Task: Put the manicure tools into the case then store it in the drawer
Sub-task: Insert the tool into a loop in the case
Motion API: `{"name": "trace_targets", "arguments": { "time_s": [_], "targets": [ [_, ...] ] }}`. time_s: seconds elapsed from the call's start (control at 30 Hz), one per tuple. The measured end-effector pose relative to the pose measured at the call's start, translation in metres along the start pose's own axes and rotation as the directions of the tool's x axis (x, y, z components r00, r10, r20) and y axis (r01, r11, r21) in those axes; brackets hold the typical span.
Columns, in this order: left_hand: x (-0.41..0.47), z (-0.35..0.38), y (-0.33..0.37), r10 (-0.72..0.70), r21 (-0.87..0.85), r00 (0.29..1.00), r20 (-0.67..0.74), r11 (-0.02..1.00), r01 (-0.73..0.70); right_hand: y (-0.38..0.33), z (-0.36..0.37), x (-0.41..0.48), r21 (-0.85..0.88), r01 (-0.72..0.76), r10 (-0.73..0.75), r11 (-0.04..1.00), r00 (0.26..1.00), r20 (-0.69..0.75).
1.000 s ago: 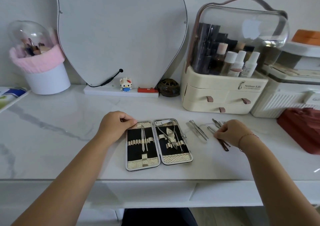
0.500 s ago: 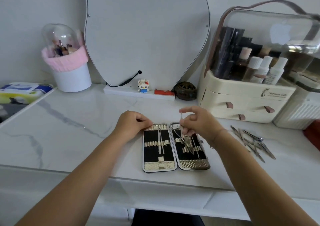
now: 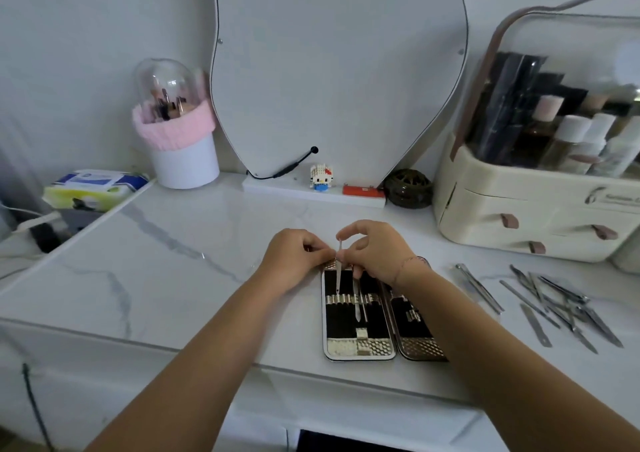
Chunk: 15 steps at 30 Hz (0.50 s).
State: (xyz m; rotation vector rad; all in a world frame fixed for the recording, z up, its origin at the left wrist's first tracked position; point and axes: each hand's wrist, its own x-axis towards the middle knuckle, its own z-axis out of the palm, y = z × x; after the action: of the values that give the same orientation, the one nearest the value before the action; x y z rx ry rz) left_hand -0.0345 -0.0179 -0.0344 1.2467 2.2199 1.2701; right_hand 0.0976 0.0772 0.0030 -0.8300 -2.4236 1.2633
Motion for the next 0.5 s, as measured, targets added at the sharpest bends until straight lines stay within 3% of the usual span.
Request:
{"name": "trace_targets", "arguments": {
  "time_s": [0.5],
  "targets": [
    [0.001,-0.001,0.001,-0.007,0.010,1.000,0.016,1.000,0.006,0.004,0.000,-0.008,-0.312,0.129,-0.113,0.941,0.991,0.068]
  ]
}}
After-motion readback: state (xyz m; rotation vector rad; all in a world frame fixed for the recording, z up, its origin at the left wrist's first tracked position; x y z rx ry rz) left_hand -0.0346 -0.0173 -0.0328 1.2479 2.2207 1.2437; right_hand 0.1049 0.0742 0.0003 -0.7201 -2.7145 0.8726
